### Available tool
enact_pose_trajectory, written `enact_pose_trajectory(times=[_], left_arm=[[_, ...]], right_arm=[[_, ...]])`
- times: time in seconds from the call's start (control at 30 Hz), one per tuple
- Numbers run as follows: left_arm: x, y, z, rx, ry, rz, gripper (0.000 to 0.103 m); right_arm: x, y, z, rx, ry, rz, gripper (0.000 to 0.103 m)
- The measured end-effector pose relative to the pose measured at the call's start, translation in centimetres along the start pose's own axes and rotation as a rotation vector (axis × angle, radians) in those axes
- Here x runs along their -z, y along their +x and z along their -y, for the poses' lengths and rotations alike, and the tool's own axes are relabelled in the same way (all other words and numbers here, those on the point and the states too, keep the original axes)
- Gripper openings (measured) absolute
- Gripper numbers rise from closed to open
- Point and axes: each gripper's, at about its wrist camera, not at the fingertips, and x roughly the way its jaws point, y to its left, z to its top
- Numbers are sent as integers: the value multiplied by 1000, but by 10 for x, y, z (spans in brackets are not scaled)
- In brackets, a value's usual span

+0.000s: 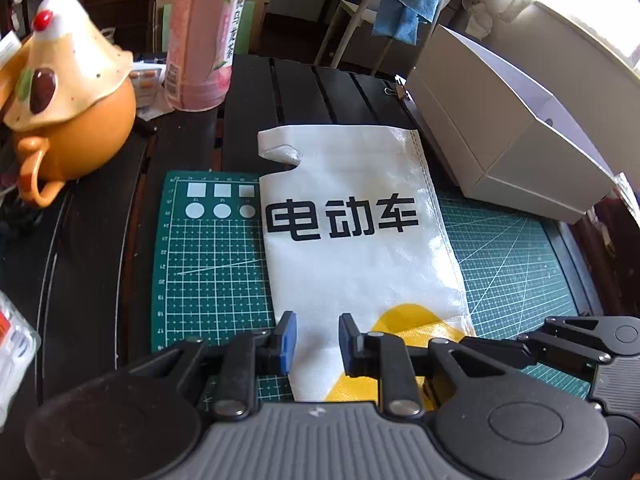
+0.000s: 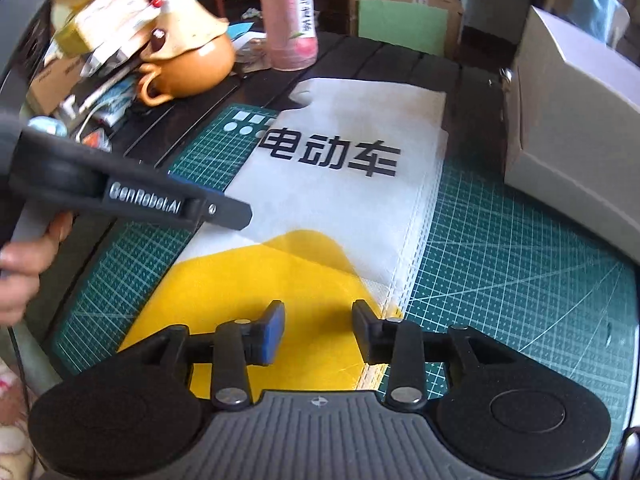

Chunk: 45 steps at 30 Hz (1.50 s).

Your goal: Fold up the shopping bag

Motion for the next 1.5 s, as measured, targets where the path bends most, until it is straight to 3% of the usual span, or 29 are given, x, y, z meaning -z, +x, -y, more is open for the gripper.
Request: enact_pose_trajectory(times=[0.13,0.23,0.33,0.63,1.07,1.1,1.17,1.27,1.37,1.5], left_arm=[[-2,-1,0,-4,-2,-5,21],[-1,-1,3,-12,17,-6,21],[-1,-1,3,-9,17,-7,21],[-4,-1,-10,46,-49,-17,21],[-5,-1,-10,51,-41,-20,21],[-5,-1,-10,51,-38,-19,21],[-4,-1,-10,52,-33,-19,21],[-4,-1,-10,56,-30,-20,21],[-4,-3,-12,65,-27,-23,21],[0,-29,-12,-2,80,16,21]], right_arm=[[1,-30,-11,46,-123,72,31],[19,-59,-36,106,-347,145,32],[46,-75,-62,120,-525,180,40],[109,-78,-128,152,-865,225,42],[133,-53,-153,269,-1032,173,41],[131,-53,-152,276,-1029,181,39],[127,-54,-151,287,-1023,195,24],[122,-58,-150,300,-1023,222,15],[114,-67,-147,313,-1019,257,7],[98,-85,-139,272,-978,258,6]])
